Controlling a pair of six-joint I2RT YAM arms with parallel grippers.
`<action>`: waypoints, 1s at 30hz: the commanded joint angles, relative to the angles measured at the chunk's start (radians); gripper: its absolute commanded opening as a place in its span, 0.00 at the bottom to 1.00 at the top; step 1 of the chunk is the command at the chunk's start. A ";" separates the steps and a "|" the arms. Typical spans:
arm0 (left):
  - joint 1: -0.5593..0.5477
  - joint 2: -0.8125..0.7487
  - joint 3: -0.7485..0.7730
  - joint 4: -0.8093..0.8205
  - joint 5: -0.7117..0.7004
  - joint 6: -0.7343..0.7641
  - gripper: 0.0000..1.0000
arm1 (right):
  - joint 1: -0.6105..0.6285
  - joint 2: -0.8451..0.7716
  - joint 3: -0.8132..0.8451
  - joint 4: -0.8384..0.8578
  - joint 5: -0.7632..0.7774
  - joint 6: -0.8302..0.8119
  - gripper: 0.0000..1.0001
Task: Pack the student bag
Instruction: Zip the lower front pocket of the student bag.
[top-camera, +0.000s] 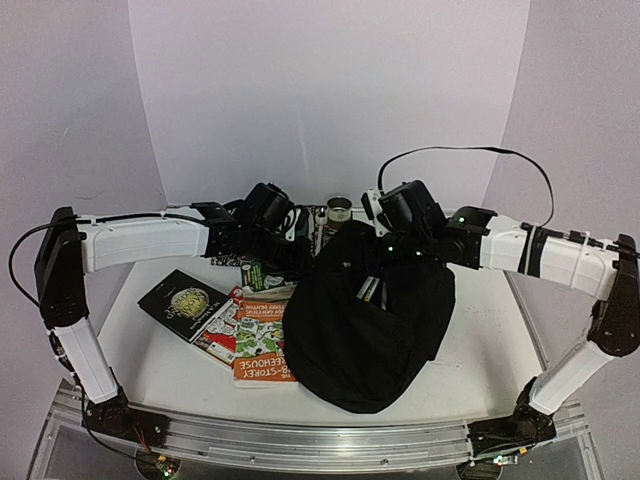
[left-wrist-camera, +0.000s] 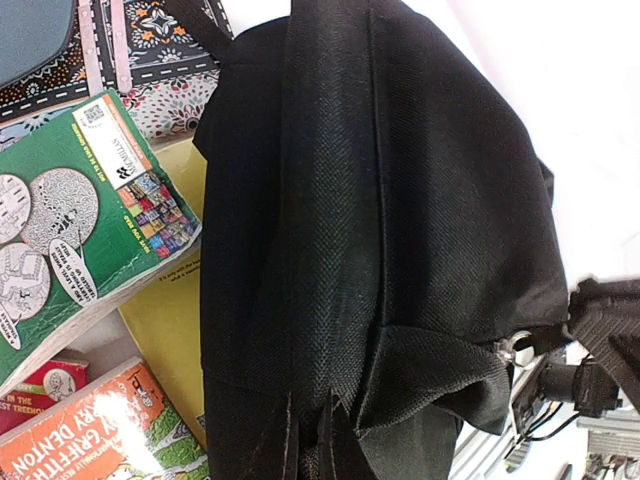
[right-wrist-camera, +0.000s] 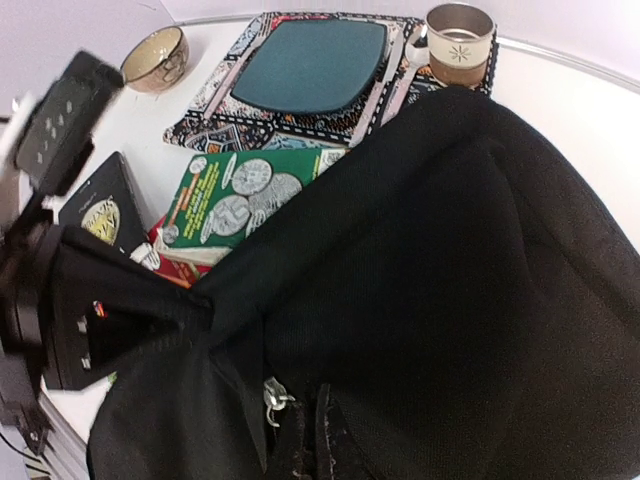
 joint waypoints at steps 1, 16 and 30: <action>0.043 -0.080 -0.029 0.036 -0.070 -0.058 0.00 | -0.008 -0.093 -0.112 0.012 0.071 -0.032 0.00; 0.113 -0.200 -0.230 0.091 -0.084 -0.207 0.00 | -0.035 -0.306 -0.424 0.071 0.258 -0.081 0.00; 0.150 -0.306 -0.423 0.140 -0.084 -0.282 0.00 | -0.187 -0.389 -0.668 0.126 0.291 -0.019 0.00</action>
